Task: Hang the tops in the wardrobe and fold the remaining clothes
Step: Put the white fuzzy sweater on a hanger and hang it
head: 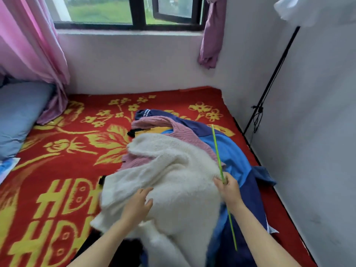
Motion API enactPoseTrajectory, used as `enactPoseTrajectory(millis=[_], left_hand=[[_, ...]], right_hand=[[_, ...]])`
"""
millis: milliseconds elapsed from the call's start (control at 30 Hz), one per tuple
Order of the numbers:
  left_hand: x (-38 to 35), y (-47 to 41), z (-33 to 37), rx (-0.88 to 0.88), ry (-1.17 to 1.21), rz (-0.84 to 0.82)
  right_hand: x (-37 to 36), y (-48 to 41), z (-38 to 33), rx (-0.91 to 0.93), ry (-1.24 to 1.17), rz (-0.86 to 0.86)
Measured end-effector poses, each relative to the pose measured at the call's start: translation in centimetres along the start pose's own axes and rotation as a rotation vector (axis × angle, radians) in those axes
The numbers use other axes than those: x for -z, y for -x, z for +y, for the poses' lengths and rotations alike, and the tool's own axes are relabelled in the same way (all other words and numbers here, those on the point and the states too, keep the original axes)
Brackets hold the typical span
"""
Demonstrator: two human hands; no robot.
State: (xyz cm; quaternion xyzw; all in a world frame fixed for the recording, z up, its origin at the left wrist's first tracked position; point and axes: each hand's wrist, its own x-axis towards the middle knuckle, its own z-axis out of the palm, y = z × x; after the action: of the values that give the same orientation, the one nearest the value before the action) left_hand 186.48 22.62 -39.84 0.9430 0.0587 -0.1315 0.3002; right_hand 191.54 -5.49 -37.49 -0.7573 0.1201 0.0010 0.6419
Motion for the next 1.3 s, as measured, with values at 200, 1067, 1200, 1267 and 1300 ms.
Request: enactPoseTrajectory(millis=[200, 1067, 1200, 1267, 1300], left_hand=[[6.7, -0.9, 1.8, -0.184, 0.166, 0.254], [18.9, 3.7, 8.7, -0.516, 1.086, 0.458], [20.9, 5.2, 9.0, -0.64, 1.071, 0.458], [20.0, 5.4, 8.3, -0.661, 1.032, 0.449], [19.0, 5.4, 7.7, -0.635, 0.989, 0.456]], right_hand=[[-0.7, 0.1, -16.9, 0.382, 0.078, -0.175], [-0.5, 8.3, -27.7, 0.651, 0.123, -0.128], [-0.2, 8.6, -26.5, 0.617, 0.144, -0.105], [-0.4, 8.4, -24.5, 0.554, 0.2, -0.12], [-0.6, 8.3, -23.1, 0.498, 0.208, -0.146]])
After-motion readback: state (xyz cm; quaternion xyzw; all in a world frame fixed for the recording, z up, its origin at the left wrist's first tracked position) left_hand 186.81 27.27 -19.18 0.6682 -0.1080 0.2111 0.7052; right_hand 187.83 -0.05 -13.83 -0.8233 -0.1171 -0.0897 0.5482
